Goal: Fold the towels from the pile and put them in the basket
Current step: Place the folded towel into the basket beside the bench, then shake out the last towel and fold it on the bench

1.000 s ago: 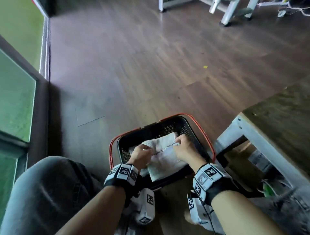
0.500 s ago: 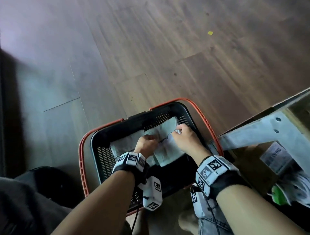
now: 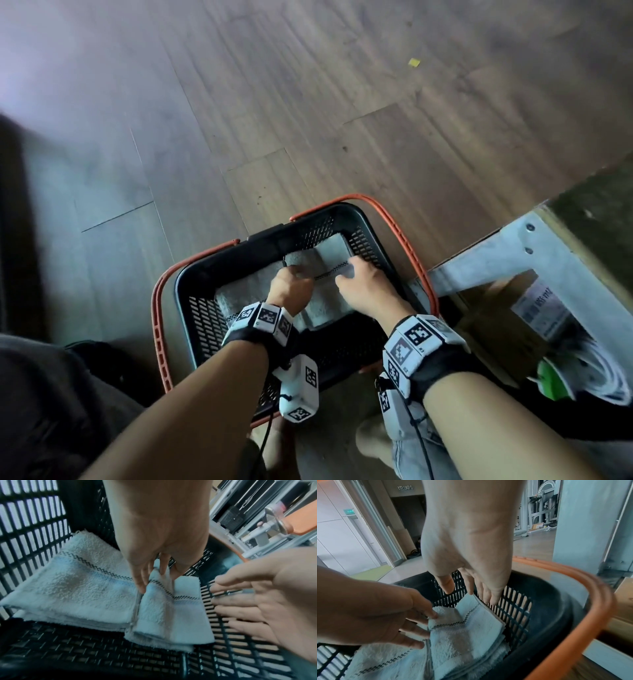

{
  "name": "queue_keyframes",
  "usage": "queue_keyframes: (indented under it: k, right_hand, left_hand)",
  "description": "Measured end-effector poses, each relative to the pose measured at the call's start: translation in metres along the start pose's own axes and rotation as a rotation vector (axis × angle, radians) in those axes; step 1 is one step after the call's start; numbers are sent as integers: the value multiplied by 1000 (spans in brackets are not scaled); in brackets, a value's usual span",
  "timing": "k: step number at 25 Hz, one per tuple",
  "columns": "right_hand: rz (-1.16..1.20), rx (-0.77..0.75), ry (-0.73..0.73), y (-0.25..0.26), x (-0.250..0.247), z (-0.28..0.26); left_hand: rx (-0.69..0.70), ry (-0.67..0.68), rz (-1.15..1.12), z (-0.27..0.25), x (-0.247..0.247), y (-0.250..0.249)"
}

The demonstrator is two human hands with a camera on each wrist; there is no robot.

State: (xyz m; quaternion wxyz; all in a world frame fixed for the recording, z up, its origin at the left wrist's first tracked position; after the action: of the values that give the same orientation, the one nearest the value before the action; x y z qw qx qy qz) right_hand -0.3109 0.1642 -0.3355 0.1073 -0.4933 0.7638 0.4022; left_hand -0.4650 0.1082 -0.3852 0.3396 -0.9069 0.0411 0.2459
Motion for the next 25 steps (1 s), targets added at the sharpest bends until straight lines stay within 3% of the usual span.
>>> queue_keyframes:
  k: [6,15,20,25]
  right_hand:
    - [-48,-68,-37,26,-48,-53]
    - [168,-246,-448,61,-176,-221]
    - [227,-272,-648,41,-243,-325]
    - [252,-173,-778,-9,-273,-381]
  left_hand:
    - [94,-2,74,-50,-25,-58]
    - [434,52,-33,-223,-46,-208]
    - [617,84,-39,-318,-26,-262]
    - [701,186,0,-372,16,-284]
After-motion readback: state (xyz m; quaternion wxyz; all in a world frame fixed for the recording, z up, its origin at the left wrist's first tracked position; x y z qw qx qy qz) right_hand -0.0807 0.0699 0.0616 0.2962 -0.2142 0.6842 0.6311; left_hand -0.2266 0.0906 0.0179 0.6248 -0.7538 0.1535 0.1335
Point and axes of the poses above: each hand's wrist, its own z-axis towards the middle knuckle, its own x-axis out of the palm, y = z × x, the point moved 8 cm from there along z, towards the middle knuckle, and after that the axes turned 3 degrees about z, right-handed, at the moved point
